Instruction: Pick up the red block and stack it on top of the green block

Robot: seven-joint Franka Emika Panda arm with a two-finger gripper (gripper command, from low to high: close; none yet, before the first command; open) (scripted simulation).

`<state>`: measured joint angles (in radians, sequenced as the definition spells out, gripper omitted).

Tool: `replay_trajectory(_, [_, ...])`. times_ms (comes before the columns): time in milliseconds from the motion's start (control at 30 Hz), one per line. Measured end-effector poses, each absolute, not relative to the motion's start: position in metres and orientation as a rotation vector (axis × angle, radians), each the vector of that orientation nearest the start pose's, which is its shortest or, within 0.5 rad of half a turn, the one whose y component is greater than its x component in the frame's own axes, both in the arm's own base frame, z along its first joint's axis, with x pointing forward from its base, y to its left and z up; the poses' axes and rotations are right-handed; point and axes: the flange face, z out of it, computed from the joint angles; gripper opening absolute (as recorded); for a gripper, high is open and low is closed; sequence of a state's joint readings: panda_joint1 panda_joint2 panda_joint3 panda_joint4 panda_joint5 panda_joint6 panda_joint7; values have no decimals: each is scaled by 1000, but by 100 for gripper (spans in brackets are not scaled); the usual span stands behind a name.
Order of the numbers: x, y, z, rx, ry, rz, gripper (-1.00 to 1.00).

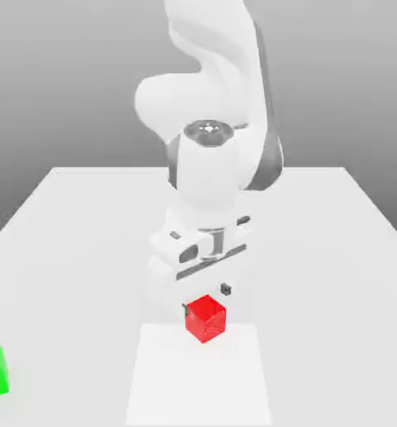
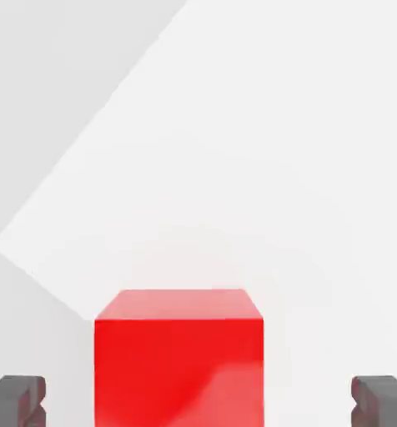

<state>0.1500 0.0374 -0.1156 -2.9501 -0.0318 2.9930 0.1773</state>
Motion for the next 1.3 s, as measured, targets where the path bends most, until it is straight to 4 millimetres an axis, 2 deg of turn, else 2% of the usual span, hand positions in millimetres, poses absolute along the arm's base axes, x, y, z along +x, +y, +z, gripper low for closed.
replay_trajectory(167, [319, 12, 149, -3140, 173, -5, 0])
replay_trajectory(200, [317, 12, 144, -3139, 172, -2, -100])
replay_trajectory(433, [317, 12, 143, -3138, 172, 0, -100])
replay_trajectory(700, [323, 12, 177, -3145, 179, -8, -100])
replay_trajectory(967, [317, 12, 207, -3139, 173, 0, -100])
replay_trajectory(1033, [331, 2, 213, -3116, 183, -3, -100])
replay_trajectory(1133, [360, -24, 222, -3080, 207, -13, -100])
replay_trajectory(1300, [399, -98, 232, -3041, 296, -34, -100])
